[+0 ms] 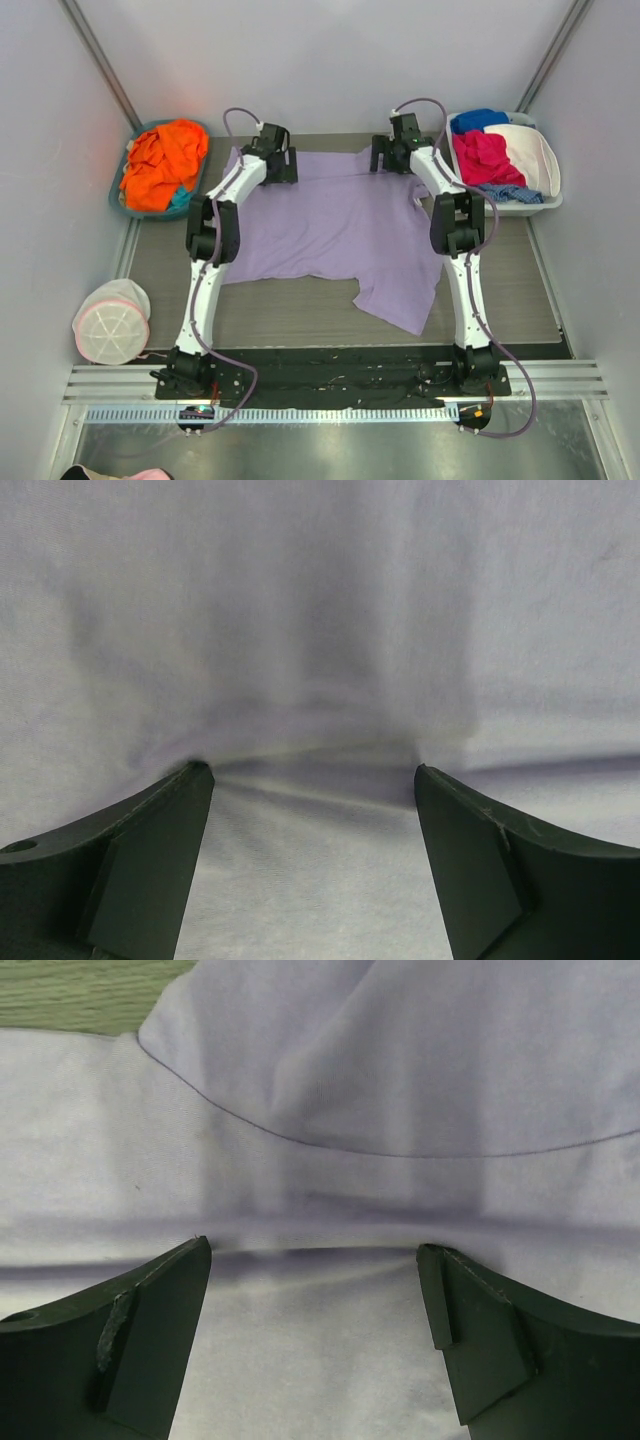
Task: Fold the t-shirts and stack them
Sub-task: Flatten the tshirt out
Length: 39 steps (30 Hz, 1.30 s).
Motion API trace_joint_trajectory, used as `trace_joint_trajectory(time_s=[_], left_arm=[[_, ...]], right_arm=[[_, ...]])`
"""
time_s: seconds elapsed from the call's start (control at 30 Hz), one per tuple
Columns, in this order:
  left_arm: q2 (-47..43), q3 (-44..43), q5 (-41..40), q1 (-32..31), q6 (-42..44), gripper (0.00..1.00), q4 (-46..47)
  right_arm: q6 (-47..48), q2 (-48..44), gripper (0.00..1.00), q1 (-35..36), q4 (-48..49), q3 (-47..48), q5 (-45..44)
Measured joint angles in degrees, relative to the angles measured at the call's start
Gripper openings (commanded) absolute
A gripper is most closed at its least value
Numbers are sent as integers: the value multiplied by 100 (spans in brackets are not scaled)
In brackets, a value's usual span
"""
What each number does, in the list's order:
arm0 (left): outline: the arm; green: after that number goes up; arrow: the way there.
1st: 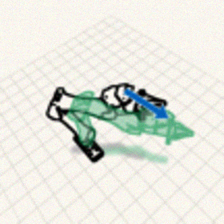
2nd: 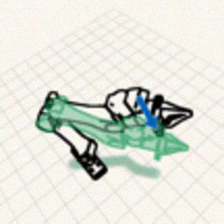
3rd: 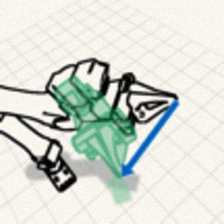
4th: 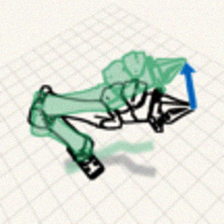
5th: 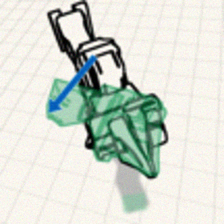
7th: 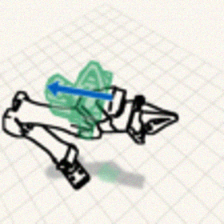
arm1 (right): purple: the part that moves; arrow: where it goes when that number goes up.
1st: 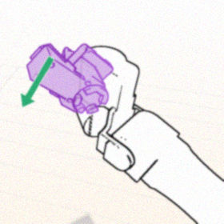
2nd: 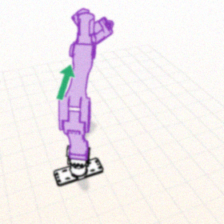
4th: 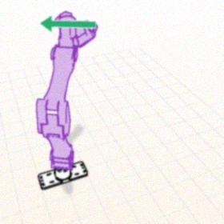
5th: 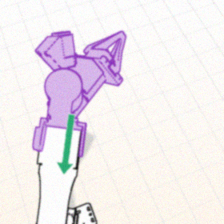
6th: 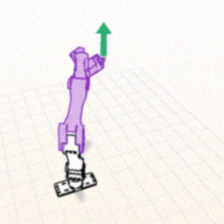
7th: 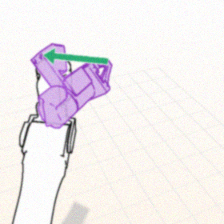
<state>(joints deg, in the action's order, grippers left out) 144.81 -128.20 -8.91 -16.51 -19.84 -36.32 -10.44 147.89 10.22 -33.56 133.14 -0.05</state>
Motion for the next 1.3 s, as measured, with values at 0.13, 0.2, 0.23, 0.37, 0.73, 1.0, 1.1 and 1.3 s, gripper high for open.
trace_joint_trajectory(time_s=[0.13, 0.2, 0.23, 0.37, 0.73, 1.0, 1.1, 1.3], left_arm=[[140, -236, 13, 26, 85, 96, -33], [131, -236, 31, 24, 111, 98, -22], [122, -229, 55, 24, 120, 99, -17], [-24, -216, 122, 42, 103, 100, -74], [-4723, 3073, 98, 39, -369, 98, 682], [-7062, 6896, -13, 11, -1134, 97, 1078], [-7276, 7796, -42, -15, -1325, 97, 846], [-8529, 8258, -118, -66, -1519, 97, 533]], right_arm=[[94, 35, 93, -20, -4, 72, 186], [151, -17, 94, -33, 63, -22, 249], [186, -83, 94, -35, 94, -111, 295], [275, -396, 94, -48, 2, -428, 457], [-205, -4264, 89, -59, 216, -2811, 297], [-1285, -7434, 85, 188, 533, -7069, -251], [-1707, -7993, 79, 356, 245, -8076, -535], [-2739, -9512, 79, 966, -232, -9012, -1449]])
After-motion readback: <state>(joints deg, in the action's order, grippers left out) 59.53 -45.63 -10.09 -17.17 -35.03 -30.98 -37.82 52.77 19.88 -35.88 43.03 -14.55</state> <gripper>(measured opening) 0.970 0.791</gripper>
